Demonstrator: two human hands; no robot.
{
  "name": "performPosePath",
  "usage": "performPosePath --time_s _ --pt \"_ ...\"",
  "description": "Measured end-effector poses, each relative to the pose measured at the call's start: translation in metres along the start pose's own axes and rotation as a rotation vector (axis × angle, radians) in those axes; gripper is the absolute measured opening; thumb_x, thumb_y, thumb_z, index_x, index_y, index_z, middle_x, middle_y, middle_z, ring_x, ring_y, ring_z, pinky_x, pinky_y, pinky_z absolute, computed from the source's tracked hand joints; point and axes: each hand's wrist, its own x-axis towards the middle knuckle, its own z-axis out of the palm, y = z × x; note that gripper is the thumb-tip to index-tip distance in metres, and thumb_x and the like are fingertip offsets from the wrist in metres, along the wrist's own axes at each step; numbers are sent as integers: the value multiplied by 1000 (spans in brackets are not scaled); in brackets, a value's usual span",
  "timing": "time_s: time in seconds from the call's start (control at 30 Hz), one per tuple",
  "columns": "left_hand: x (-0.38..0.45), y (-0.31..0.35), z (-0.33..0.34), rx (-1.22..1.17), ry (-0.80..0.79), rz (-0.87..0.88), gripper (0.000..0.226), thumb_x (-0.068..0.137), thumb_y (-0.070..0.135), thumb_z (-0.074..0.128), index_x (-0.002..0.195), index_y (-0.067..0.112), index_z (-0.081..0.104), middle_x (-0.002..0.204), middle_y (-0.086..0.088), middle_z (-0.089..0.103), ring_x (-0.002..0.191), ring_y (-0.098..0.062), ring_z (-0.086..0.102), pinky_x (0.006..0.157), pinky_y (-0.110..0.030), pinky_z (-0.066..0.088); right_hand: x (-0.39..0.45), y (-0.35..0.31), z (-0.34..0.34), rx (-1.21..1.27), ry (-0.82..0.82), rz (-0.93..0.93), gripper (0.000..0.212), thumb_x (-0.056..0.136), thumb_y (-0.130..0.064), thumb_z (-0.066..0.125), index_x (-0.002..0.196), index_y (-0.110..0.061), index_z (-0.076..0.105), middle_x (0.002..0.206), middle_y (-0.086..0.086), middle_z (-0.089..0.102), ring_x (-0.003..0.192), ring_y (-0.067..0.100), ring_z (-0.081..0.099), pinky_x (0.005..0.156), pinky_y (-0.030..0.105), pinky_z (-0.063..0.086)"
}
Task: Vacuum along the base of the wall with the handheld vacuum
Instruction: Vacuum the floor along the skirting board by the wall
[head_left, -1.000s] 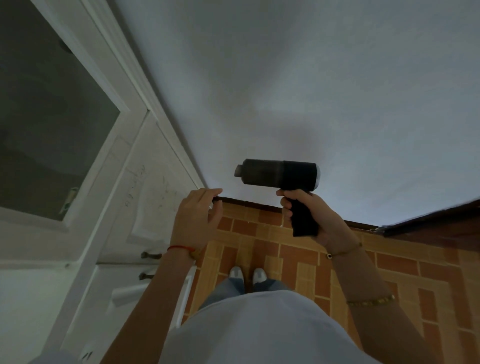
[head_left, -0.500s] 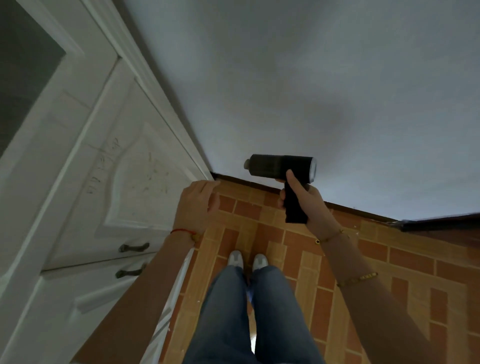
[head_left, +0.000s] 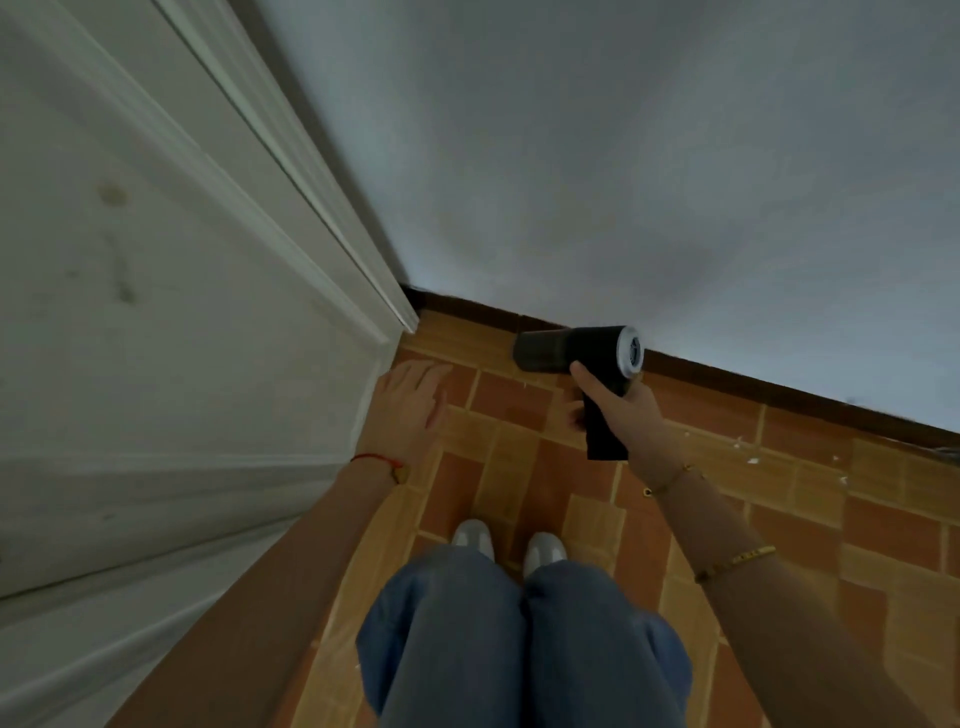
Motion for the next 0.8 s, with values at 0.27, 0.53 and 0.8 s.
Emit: performPosePath --time_s 0.27,0.53,0.8 --pt "11 -97 182 123 -38 -25 42 91 27 41 120 2 60 116 -15 65 107 -34 60 86 -44 51 139 134 34 -86 -100 -52 25 87 -27 70 102 -8 66 78 9 73 59 24 63 61 34 55" --pt "14 -157 286 199 21 -94 48 95 29 38 137 8 48 137 -14 53 129 -32 45 108 -51 35 240 201 70 -206 -133 -197 14 91 -28 65 94 -14 64 74 8 70 49 18 61 53 27 53" --pt "4 -175 330 212 14 -191 53 102 38 29 149 14 36 149 -11 42 140 -30 35 117 -55 21 287 218 99 -313 -137 -319 36 91 -32 64 72 -2 60 59 13 61 47 25 59 53 34 54"
